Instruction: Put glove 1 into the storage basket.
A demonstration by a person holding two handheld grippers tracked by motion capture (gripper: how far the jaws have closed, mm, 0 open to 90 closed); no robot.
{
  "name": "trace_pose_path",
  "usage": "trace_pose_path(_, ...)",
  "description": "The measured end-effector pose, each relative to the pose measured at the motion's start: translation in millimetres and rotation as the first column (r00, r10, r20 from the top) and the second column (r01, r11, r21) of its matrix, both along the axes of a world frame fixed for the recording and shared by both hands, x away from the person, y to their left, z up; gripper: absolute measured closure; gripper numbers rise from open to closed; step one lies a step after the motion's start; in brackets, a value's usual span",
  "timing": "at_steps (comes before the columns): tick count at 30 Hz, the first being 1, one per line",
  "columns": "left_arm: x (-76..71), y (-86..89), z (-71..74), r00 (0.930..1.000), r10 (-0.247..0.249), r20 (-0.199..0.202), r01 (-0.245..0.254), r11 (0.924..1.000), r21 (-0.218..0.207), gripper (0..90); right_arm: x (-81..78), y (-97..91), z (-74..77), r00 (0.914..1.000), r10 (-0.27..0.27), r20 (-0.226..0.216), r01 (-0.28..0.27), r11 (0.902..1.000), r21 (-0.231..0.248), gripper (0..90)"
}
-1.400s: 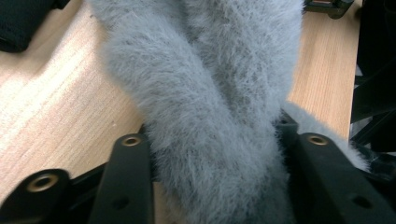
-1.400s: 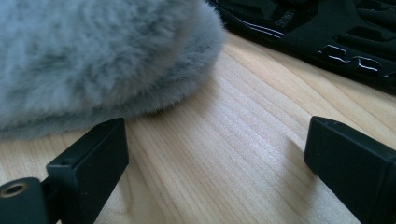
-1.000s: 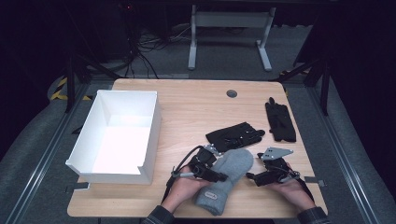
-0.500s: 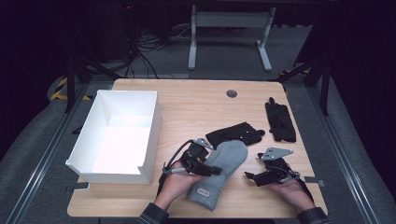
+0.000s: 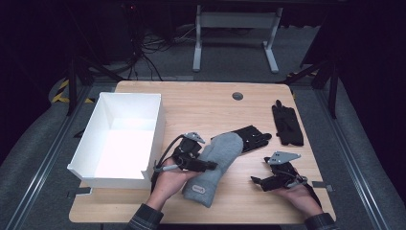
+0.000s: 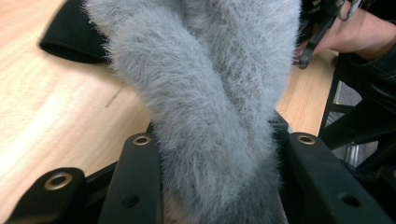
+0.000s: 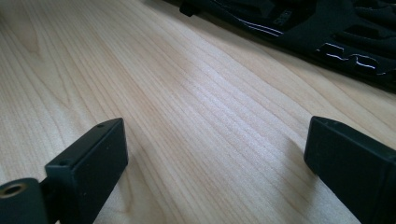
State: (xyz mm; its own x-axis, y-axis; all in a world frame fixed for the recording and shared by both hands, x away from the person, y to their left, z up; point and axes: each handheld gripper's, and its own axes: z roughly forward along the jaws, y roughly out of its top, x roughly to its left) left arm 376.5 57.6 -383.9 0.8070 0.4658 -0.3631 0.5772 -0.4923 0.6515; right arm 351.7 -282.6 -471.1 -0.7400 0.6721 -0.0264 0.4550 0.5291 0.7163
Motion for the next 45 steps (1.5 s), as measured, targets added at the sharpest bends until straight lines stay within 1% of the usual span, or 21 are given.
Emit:
trace_pose_path(3, 1.4, 5.5, 7.8, 0.9997, 0.020, 0.013, -0.020, 0.9998, 0.003, 62.9, 0.0, 0.0, 0.0, 1.0000, 0.000, 0.000, 0.000, 1.0000, 0.000, 6.5)
trace_pose_path(4, 1.9, 7.0, 9.8, 0.9997, 0.019, 0.014, -0.019, 0.9998, 0.002, 62.9, 0.0, 0.0, 0.0, 1.0000, 0.000, 0.000, 0.000, 1.0000, 0.000, 6.5)
trace_pose_path(8, 4.1, 13.6, 19.5, 0.9989, 0.039, 0.027, -0.039, 0.9992, 0.004, 62.8, 0.0, 0.0, 0.0, 1.0000, 0.000, 0.000, 0.000, 1.0000, 0.000, 6.5)
trace_pose_path(11, 6.7, 19.3, 29.8, 0.9979, 0.053, 0.036, -0.054, 0.9985, 0.014, 62.8, 0.0, 0.0, 0.0, 1.0000, -0.001, 0.000, 0.001, 1.0000, 0.000, 6.4)
trace_pose_path(15, 9.5, 26.1, 41.5, 0.9964, 0.072, 0.045, -0.072, 0.9973, 0.007, 62.8, 0.0, 0.0, 0.0, 1.0000, 0.000, 0.000, 0.000, 1.0000, 0.000, 6.4)
trace_pose_path(18, 13.0, 31.0, 51.4, 0.9949, 0.083, 0.057, -0.084, 0.9964, 0.012, 62.8, 0.0, 0.1, 0.0, 1.0000, -0.001, 0.000, 0.001, 1.0000, -0.001, 6.4)
trace_pose_path(19, 13.0, 31.0, 51.4, 0.9949, 0.083, 0.057, -0.084, 0.9964, 0.012, 62.8, 0.0, 0.1, 0.0, 1.0000, -0.001, 0.000, 0.001, 1.0000, -0.001, 6.4)
trace_pose_path(22, 15.6, 34.5, 57.8, 0.9944, 0.087, 0.060, -0.088, 0.9960, 0.014, 62.8, 0.0, 0.1, 0.0, 1.0000, -0.001, 0.000, 0.001, 1.0000, -0.001, 6.4)
trace_pose_path(23, 16.5, 35.8, 60.1, 0.9948, 0.085, 0.056, -0.086, 0.9963, 0.006, 62.8, 0.0, 0.1, 0.0, 1.0000, -0.001, 0.000, 0.001, 1.0000, -0.001, 6.3)
trace_pose_path(25, 17.3, 37.0, 62.5, 0.9941, 0.091, 0.059, -0.091, 0.9958, 0.007, 62.8, 0.0, 0.1, 0.0, 1.0000, -0.002, 0.001, 0.002, 1.0000, -0.001, 6.2)
trace_pose_path(27, 19.2, 39.1, 67.7, 0.9933, 0.090, 0.072, -0.092, 0.9956, 0.019, 62.8, 0.0, 0.1, 0.0, 1.0000, -0.003, 0.001, 0.003, 1.0000, -0.002, 6.2)
trace_pose_path(30, 22.0, 44.6, 76.5, 0.9916, 0.106, 0.075, -0.106, 0.9943, 0.006, 62.7, 0.0, 0.2, 0.0, 1.0000, -0.004, 0.001, 0.004, 1.0000, -0.003, 6.1)
trace_pose_path(33, 24.3, 51.6, 86.1, 0.9877, 0.126, 0.094, -0.127, 0.9918, 0.011, 62.8, 0.1, 0.2, -0.1, 1.0000, -0.003, 0.003, 0.003, 1.0000, -0.003, 6.1)
trace_pose_path(36, 27.7, 60.1, 92.6, 0.9849, 0.145, 0.095, -0.146, 0.9892, 0.007, 62.7, 0.1, 0.2, -0.1, 1.0000, -0.004, 0.003, 0.004, 1.0000, -0.003, 6.0)
trace_pose_path(42, 29.3, 74.6, 104.6, 0.9804, 0.163, 0.110, -0.166, 0.9860, 0.015, 62.6, 0.1, 0.2, -0.1, 1.0000, -0.004, 0.003, 0.004, 1.0000, -0.004, 6.0)
trace_pose_path(45, 29.6, 78.6, 107.2, 0.9811, 0.161, 0.108, -0.163, 0.9865, 0.014, 62.5, 0.1, 0.2, -0.1, 1.0000, -0.004, 0.002, 0.004, 1.0000, -0.004, 6.0)
